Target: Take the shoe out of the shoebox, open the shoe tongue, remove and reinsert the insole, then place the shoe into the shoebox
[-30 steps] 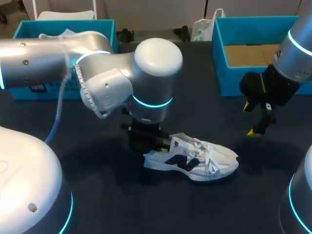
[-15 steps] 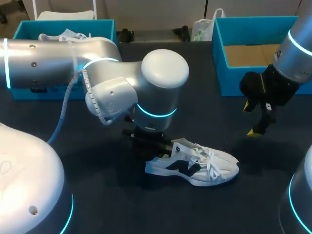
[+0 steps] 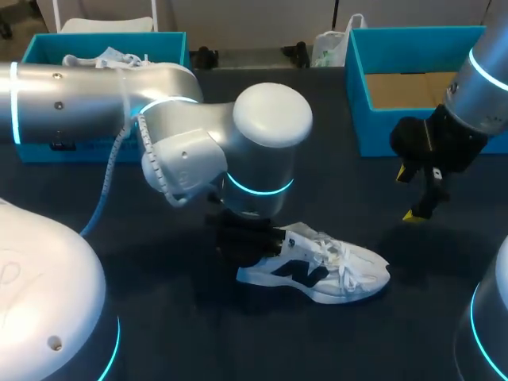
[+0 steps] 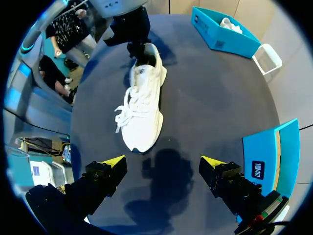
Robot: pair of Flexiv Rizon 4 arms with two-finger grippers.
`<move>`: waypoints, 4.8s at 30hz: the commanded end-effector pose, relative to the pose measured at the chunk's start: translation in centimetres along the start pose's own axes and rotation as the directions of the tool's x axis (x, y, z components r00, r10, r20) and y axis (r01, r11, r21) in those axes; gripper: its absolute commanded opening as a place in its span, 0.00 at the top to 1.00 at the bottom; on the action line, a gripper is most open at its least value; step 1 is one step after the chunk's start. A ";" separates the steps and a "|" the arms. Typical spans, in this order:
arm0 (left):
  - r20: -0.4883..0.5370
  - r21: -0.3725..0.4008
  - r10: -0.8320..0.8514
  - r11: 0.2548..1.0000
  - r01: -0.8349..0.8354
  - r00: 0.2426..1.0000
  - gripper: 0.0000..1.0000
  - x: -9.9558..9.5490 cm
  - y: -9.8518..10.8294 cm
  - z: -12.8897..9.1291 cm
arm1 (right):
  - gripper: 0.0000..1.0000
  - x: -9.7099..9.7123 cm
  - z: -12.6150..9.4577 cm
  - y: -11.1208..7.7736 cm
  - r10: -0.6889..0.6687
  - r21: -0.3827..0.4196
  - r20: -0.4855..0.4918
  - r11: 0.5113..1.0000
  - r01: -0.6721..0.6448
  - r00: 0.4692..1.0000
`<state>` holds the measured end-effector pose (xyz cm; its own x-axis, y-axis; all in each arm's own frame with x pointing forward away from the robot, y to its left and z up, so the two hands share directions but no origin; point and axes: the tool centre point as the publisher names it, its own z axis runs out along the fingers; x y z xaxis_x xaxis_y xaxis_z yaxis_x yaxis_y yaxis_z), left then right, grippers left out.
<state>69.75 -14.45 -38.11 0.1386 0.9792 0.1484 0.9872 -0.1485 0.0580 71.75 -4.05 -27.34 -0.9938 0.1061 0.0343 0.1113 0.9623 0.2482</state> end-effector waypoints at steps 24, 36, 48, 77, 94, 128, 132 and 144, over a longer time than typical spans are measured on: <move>0.282 0.327 -0.326 0.917 0.229 0.902 0.00 8.5 0.7 -9.3 | 0.00 0.0 0.0 0.0 0.001 0.002 0.001 1.000 -0.001 1.000; 0.313 0.433 -0.468 0.845 0.315 0.826 0.00 9.4 0.7 -8.7 | 0.00 0.0 0.0 0.0 0.001 0.002 0.001 1.000 -0.001 1.000; 0.341 0.695 -0.800 0.568 0.441 0.494 0.00 11.4 -0.6 -5.5 | 0.00 0.0 0.0 0.0 0.001 0.002 0.001 1.000 -0.001 1.000; 0.212 0.932 -0.959 0.256 0.257 0.186 0.00 12.5 -0.8 0.4 | 0.00 0.0 0.0 0.0 0.001 0.002 0.001 1.000 -0.001 1.000; 0.149 0.972 -0.980 0.170 0.160 0.133 0.00 13.2 -0.8 1.0 | 0.00 0.0 0.0 0.0 0.001 0.002 0.001 1.000 -0.001 1.000; -0.074 0.996 -0.990 -0.080 0.045 -0.118 0.00 7.3 -1.5 3.1 | 0.00 0.0 0.0 0.0 0.001 0.002 0.001 1.000 -0.001 1.000; -0.087 0.995 -0.988 -0.092 0.036 -0.129 0.00 6.5 -1.3 3.3 | 0.00 0.0 0.0 0.0 0.001 0.002 0.001 1.000 -0.001 1.000; -0.162 0.987 -0.976 -0.163 -0.004 -0.143 0.00 4.4 -0.9 3.4 | 0.00 0.0 0.0 0.0 0.001 0.002 0.001 1.000 -0.001 1.000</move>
<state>69.68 -9.10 -40.71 -0.9966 -0.0243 0.0792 -0.0821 0.1598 -0.9837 71.75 -4.05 -27.34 -0.9938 0.1061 0.0342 0.1113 0.9623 0.2482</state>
